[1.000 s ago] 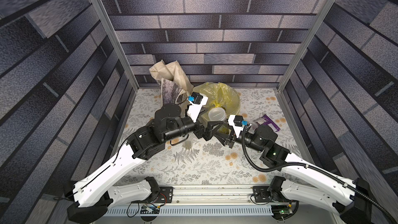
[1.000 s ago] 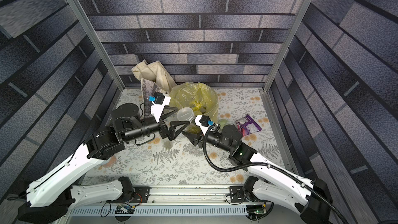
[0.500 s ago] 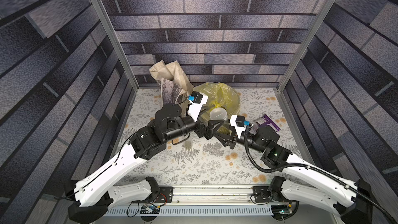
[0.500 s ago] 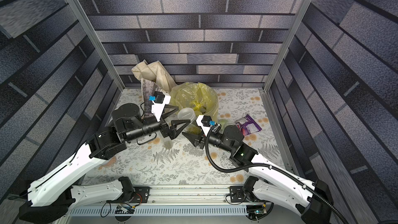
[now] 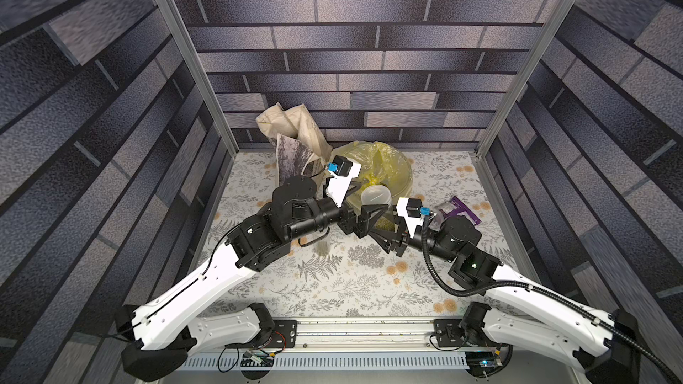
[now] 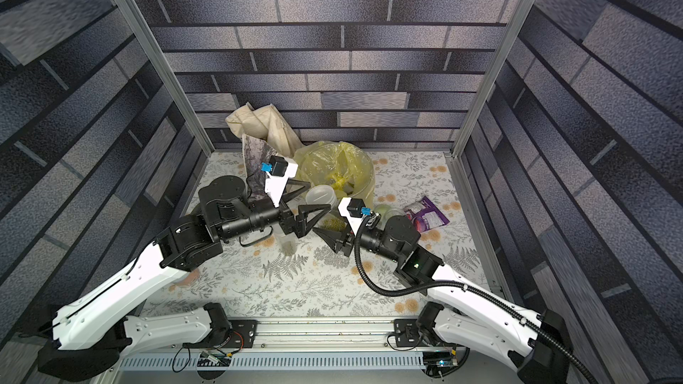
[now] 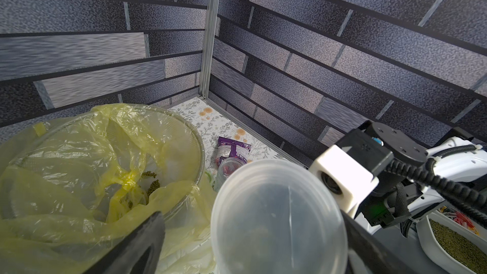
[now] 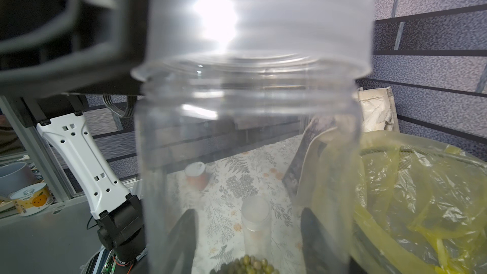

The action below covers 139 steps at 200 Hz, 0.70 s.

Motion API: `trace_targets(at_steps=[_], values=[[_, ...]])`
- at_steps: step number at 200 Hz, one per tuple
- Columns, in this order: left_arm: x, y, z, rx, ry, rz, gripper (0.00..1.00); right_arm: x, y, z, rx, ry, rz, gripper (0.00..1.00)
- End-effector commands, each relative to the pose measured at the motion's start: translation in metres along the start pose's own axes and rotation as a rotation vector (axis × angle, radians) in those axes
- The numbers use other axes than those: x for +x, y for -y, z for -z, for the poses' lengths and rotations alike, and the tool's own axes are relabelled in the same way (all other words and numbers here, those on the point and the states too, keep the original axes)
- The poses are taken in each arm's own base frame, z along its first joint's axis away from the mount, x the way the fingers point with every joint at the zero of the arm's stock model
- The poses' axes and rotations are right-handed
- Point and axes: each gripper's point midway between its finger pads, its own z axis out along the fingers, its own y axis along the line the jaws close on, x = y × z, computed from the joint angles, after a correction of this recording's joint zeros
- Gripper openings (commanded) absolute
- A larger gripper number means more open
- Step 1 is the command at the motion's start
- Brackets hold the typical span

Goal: Empty moldy mung beans from jars
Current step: Pick up the jar from the center of the board, then open the lid of the jar.

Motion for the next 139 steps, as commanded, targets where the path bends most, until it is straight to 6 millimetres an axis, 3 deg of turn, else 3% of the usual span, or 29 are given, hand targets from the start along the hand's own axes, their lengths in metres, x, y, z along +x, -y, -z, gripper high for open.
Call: trace_targets(at_steps=[1,139], values=[[-0.013,-0.001,-0.004,0.001,0.038,-0.024,1.0,-0.011,-0.005,0.003,-0.026,0.052,0.011,0.57],[-0.015,0.0,-0.018,0.021,0.07,-0.034,0.87,-0.005,0.0,0.003,0.0,0.042,0.015,0.56]])
